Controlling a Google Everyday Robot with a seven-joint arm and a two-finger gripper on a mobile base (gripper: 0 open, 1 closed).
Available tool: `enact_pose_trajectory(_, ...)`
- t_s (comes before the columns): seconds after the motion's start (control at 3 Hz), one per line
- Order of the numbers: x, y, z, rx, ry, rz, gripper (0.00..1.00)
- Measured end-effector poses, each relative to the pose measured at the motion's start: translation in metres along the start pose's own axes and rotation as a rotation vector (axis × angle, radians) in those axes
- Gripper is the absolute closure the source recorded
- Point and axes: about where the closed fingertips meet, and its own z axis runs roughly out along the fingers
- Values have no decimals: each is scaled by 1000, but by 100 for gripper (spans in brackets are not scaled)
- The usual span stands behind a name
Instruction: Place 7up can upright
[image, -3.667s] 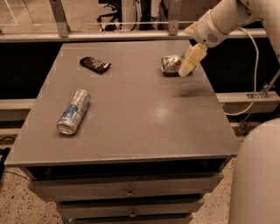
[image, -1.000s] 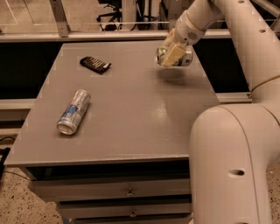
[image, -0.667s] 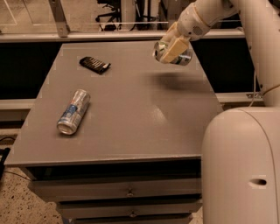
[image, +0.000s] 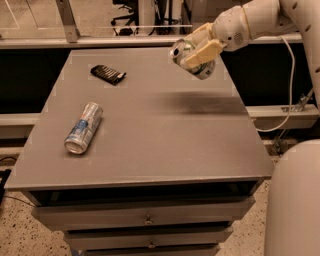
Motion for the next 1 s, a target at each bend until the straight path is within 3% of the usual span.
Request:
enact_pose_trajectory(0.33, -21, 22, -4, -29, -185, 41, 100)
enact_pose_trajectory(1.0, -30, 29, 3, -46, -232, 44, 100)
